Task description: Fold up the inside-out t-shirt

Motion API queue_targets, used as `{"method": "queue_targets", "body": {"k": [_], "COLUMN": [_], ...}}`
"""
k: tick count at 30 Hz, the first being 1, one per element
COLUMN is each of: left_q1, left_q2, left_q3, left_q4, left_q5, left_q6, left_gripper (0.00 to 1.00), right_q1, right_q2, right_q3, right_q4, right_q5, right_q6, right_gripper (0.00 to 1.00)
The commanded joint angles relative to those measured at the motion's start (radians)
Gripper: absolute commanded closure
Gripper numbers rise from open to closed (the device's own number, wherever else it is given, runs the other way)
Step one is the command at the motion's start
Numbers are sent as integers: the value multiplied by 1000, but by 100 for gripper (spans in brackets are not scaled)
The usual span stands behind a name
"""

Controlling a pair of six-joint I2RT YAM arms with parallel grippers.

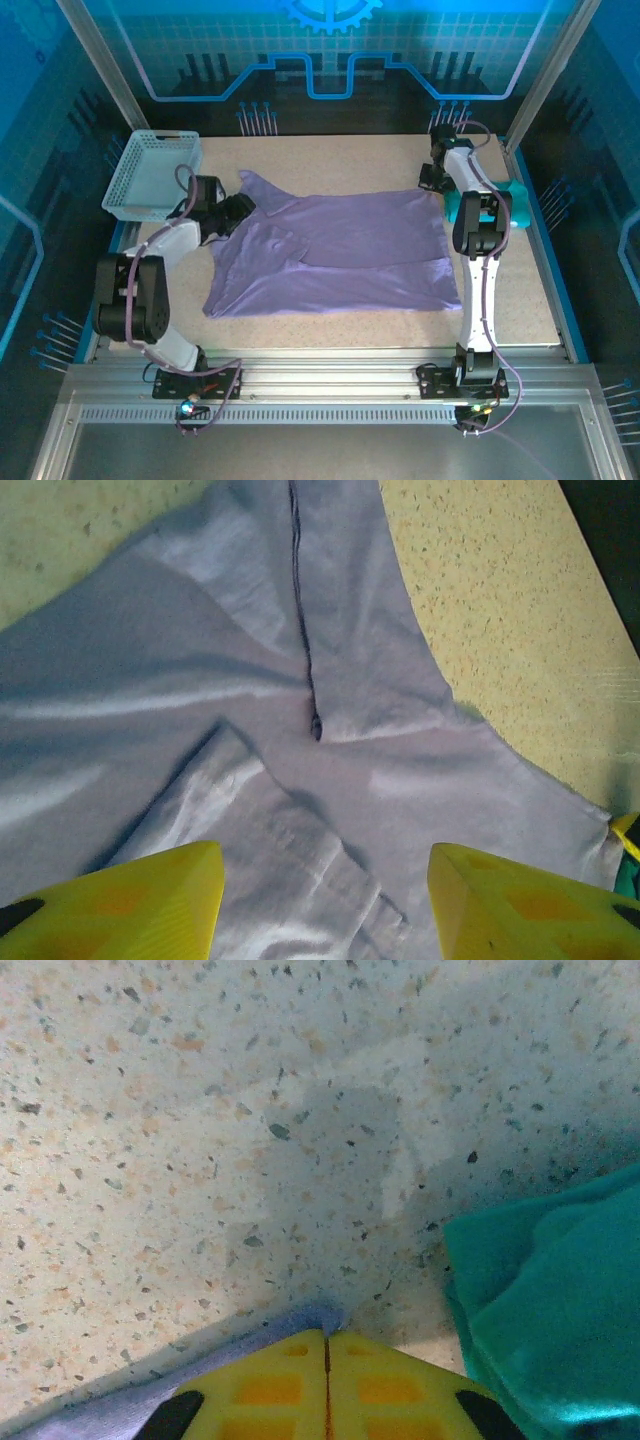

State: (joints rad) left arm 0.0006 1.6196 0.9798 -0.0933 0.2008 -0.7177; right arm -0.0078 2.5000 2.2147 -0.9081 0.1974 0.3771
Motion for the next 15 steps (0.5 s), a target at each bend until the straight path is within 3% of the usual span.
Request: {"method": "queue_targets", "body": {"k": [1, 15], "left_q1": [20, 71], "left_q2": [85, 689], "left_q3": [132, 950], "left_q4": [-3, -430], "left_q5": [-51, -100], "left_q6": [61, 210], "left_gripper": [43, 47], "right_q1": [-17, -7], "right_q2": [8, -44], "right_q3": [21, -34], "right_q4": [-30, 41], "right_q5": [-28, -83], "right_q6": [-27, -86], "right_gripper": [95, 100]}}
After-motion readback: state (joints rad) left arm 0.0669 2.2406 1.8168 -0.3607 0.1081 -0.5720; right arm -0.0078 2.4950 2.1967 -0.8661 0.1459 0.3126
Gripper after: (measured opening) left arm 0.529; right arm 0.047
